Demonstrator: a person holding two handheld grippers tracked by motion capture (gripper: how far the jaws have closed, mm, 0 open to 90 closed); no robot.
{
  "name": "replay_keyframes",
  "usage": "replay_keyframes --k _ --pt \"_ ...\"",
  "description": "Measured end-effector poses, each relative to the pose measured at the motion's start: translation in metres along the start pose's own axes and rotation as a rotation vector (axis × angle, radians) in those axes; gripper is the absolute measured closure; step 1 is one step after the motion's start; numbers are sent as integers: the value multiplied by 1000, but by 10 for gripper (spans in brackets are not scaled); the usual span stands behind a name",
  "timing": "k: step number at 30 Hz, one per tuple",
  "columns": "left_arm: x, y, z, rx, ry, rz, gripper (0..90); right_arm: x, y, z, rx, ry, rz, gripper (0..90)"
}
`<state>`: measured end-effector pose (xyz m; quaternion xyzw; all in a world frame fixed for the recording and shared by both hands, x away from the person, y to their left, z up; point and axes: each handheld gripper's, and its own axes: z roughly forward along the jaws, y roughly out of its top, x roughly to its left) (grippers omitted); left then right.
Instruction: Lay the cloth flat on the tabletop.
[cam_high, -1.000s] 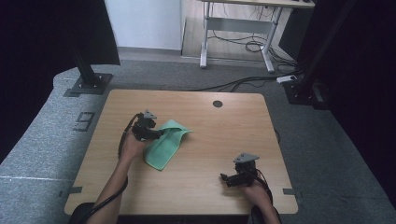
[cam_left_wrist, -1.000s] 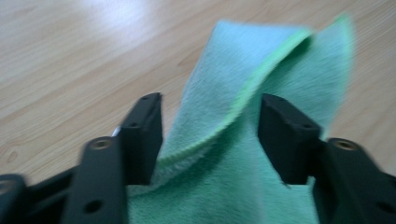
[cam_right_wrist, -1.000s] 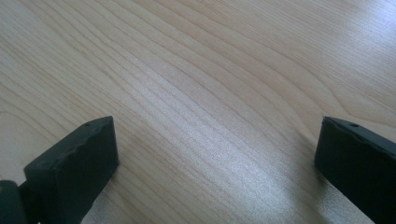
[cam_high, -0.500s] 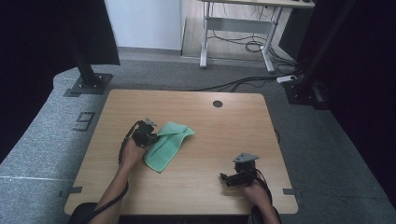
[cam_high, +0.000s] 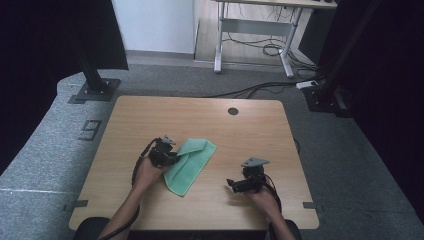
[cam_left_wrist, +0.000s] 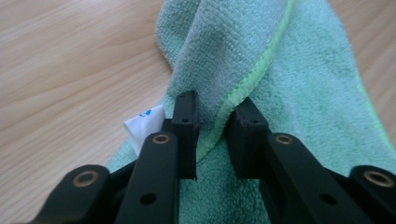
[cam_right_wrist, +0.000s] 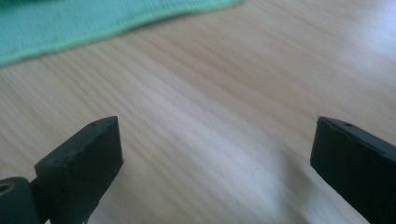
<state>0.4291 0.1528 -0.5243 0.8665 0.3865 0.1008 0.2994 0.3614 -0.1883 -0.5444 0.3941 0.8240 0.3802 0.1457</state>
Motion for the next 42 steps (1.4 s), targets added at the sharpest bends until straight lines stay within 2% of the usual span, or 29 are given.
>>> replay_keyframes --k 4,6,7,8,10,11,13,14,21,23,28,37,42 --pt "-3 5 0 -29 36 27 582 10 18 17 5 10 -17 21" --pt "-2 7 -1 -39 35 36 573 20 32 30 10 15 -30 21" --pt "-1 8 -1 -44 33 38 573 20 32 30 10 15 -30 21" --pt "0 8 -1 -42 33 40 623 27 42 39 10 17 -32 21" --pt "2 9 -1 -39 33 40 643 31 46 44 10 15 -32 21" --pt "5 9 -1 -43 33 31 710 38 55 52 9 13 -39 20" --pt "6 9 -1 -46 31 23 754 41 58 57 7 13 -37 20" --pt "8 8 -1 -50 31 20 775 47 63 65 8 8 -36 21" --pt "11 8 -2 -69 30 -7 837 57 65 88 48 -57 -77 9" --pt "13 8 -3 -78 41 -14 846 58 65 89 41 -60 -65 10" --pt "20 6 -8 -97 67 -46 854 59 64 84 54 -86 -97 17" --pt "31 1 -20 -92 101 -73 853 43 55 72 70 -98 -74 19" --pt "39 -8 -24 -69 111 -100 841 30 49 64 80 -106 -56 21"
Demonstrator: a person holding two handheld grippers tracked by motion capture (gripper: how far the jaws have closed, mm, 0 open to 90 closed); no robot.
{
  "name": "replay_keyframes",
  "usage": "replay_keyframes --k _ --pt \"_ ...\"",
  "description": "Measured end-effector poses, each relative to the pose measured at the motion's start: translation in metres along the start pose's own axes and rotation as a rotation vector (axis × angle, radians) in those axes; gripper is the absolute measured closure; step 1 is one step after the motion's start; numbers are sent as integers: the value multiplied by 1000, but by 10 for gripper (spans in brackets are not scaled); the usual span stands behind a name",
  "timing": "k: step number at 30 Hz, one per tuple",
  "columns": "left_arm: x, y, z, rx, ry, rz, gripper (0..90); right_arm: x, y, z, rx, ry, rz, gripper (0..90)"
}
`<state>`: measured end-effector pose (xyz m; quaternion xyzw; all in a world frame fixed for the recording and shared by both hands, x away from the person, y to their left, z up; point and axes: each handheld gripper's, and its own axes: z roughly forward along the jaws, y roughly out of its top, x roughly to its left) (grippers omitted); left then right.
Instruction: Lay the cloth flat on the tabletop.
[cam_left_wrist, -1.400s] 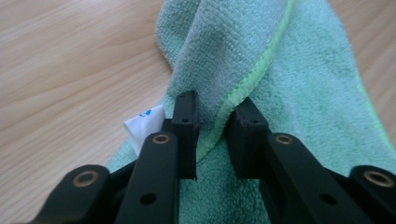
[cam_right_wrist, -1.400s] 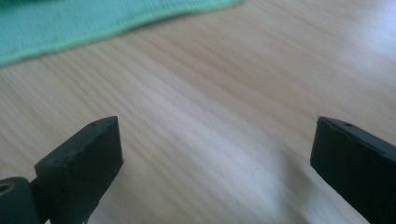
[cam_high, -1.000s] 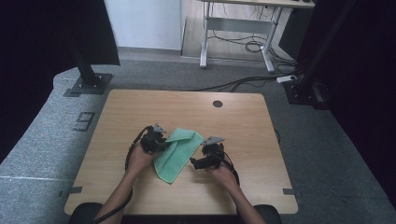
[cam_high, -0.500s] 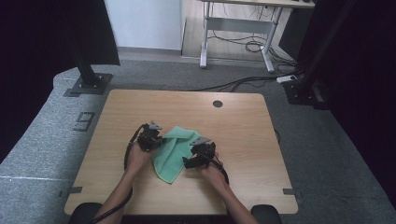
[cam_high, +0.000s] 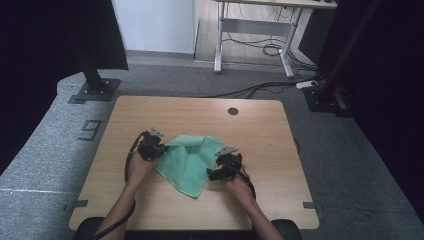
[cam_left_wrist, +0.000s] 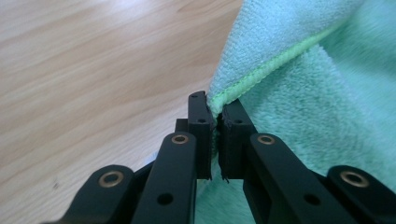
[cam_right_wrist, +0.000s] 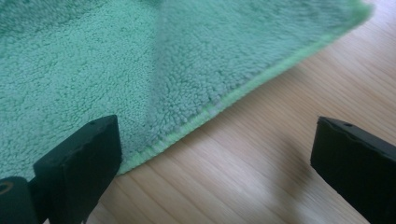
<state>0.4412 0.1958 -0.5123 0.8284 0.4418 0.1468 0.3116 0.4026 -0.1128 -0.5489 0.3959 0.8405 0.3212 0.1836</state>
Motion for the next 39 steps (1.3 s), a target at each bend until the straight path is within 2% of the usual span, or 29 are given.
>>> replay_keyframes --k 5,7,9,10,11,13,14,15,16,17,20,23,26,28,30,31,32,37,39 --pt "7 -13 1 29 -2 -35 822 -12 -6 -6 7 -8 18 27" --pt "9 -17 2 40 -20 -48 802 -16 -9 -8 9 -9 22 31" --pt "10 -21 4 55 -30 -48 740 -18 -11 -9 9 -9 32 32" --pt "9 -22 4 52 -29 -44 740 -20 -11 -9 10 -8 36 32" --pt "8 -21 4 53 -17 -36 699 -21 -12 -10 10 -9 39 32" --pt "4 -17 2 23 1 2 563 -23 -12 -10 14 -4 43 31" --pt "1 -14 1 10 0 21 456 -23 -12 -10 13 -3 46 31" --pt "-1 -10 1 5 -8 36 456 -23 -12 -10 13 -3 46 31" --pt "-9 -1 2 0 -26 65 394 -23 -13 -10 12 2 51 31" --pt "-9 -1 2 0 -26 65 390 -23 -13 -10 12 2 51 31" --pt "-22 11 9 -5 -49 110 374 -25 -14 -9 5 16 70 33" --pt "-33 22 19 9 -56 150 374 -26 -15 -9 7 19 68 34" --pt "-41 29 31 21 -56 174 388 -26 -15 -10 8 20 69 36" --pt "-42 31 35 30 -45 180 484 -27 -16 -11 10 20 67 38" --pt "-42 32 38 40 -22 183 629 -29 -17 -12 13 22 65 39" --pt "-38 32 37 31 1 164 742 -30 -18 -14 16 25 67 47" --pt "-38 32 37 31 1 164 786 -30 -18 -14 16 25 67 47" --pt "-22 28 29 2 43 77 850 -36 -22 -17 20 24 69 52" --pt "-14 25 27 1 38 48 849 -38 -23 -18 20 22 72 53"
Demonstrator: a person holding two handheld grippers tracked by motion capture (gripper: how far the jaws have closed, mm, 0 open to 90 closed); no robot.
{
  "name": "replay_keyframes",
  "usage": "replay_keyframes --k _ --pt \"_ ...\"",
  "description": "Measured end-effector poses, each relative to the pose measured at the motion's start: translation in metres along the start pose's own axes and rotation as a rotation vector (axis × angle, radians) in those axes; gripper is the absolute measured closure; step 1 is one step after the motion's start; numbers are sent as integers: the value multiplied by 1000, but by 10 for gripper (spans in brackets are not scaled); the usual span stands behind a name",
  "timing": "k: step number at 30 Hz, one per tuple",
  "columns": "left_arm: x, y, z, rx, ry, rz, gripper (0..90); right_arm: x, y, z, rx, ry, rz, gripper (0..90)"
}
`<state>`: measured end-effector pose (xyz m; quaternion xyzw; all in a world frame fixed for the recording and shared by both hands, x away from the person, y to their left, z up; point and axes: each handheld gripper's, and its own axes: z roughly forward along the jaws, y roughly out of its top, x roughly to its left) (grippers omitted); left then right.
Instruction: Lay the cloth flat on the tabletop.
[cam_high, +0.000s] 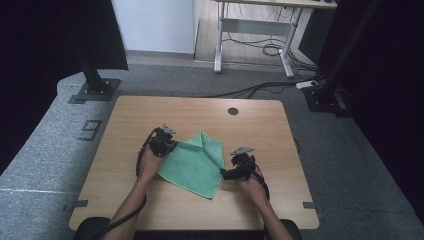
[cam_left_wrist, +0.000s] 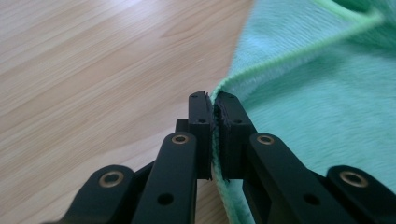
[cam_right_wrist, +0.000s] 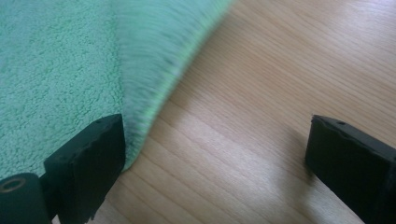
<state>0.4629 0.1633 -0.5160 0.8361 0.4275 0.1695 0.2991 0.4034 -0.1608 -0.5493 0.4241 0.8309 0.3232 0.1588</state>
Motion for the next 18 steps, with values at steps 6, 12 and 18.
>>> replay_keyframes --k 6,12,18 --pt "12 -11 -1 2 12 -70 842 -3 -1 -1 -2 -2 1 64" --pt "26 -24 -4 15 24 -111 726 -11 -5 -5 -3 -11 13 71" --pt "21 -25 -11 -56 -75 -83 361 -17 -7 -6 -11 -10 12 77"
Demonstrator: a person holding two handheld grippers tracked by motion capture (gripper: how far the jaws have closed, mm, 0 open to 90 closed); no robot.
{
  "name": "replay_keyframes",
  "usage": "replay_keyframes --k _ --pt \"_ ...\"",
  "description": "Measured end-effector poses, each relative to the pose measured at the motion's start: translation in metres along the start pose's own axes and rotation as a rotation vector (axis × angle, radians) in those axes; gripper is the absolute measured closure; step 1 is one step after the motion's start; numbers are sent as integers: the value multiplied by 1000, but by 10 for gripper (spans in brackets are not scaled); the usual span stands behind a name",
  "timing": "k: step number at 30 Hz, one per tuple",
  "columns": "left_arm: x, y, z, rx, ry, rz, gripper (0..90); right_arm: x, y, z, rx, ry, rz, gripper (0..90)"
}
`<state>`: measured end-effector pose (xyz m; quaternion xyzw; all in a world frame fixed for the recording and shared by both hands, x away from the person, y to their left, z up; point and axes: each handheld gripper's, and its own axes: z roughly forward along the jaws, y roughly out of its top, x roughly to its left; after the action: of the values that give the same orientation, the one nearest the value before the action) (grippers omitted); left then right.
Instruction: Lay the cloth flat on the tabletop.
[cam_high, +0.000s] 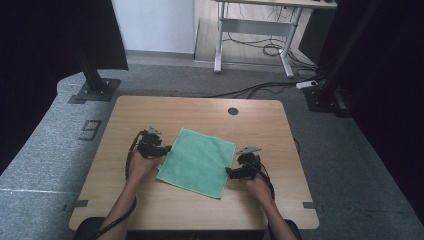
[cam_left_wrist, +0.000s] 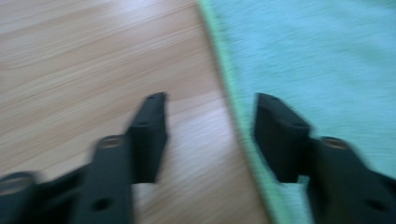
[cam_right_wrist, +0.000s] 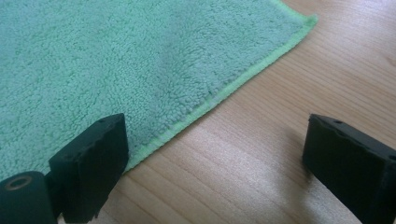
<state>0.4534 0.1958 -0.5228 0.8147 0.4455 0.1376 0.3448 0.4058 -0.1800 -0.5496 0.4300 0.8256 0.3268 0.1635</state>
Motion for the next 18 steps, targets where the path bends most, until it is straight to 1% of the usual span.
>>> replay_keyframes --k 1,2,3,4,5,6,7,8,9,10,11,12,14,15,17,18 --pt "-4 -1 0 -6 0 16 293 0 0 -1 -7 -6 12 87" --pt "-6 -2 1 -1 -3 35 293 0 0 -1 -7 -6 12 87" --pt "-9 -3 2 9 -4 47 256 0 -1 -2 -14 -7 26 87" --pt "-10 -5 4 21 13 62 239 0 -1 -5 -24 -12 40 85" --pt "-11 -8 6 35 31 72 220 3 -1 -10 -42 -4 57 84" --pt "-11 -10 8 50 44 79 220 3 -1 -10 -42 -4 57 84" --pt "-11 -13 10 63 55 81 211 6 -1 -12 -48 -1 51 81" --pt "-10 -15 11 54 53 72 201 9 -2 -13 -46 0 40 77" --pt "-9 -17 11 47 46 52 198 17 -4 -11 -23 -5 9 72" --pt "-9 -19 10 41 52 49 198 17 -4 -11 -23 -5 9 72" --pt "-9 -20 9 39 57 46 198 20 -5 -9 -8 -16 -11 72" --pt "-10 -21 8 41 56 46 200 23 -6 -7 2 -32 -28 50" --pt "-11 -25 5 41 56 47 200 22 -4 -7 11 -50 -23 51" --pt "-14 -28 2 39 51 51 197 21 -3 -8 12 -82 -43 51" --pt "-16 -30 1 39 50 54 197 19 -3 -8 11 -86 -41 52" --pt "-17 -32 0 38 48 55 197 17 -3 -7 12 -84 -29 52"
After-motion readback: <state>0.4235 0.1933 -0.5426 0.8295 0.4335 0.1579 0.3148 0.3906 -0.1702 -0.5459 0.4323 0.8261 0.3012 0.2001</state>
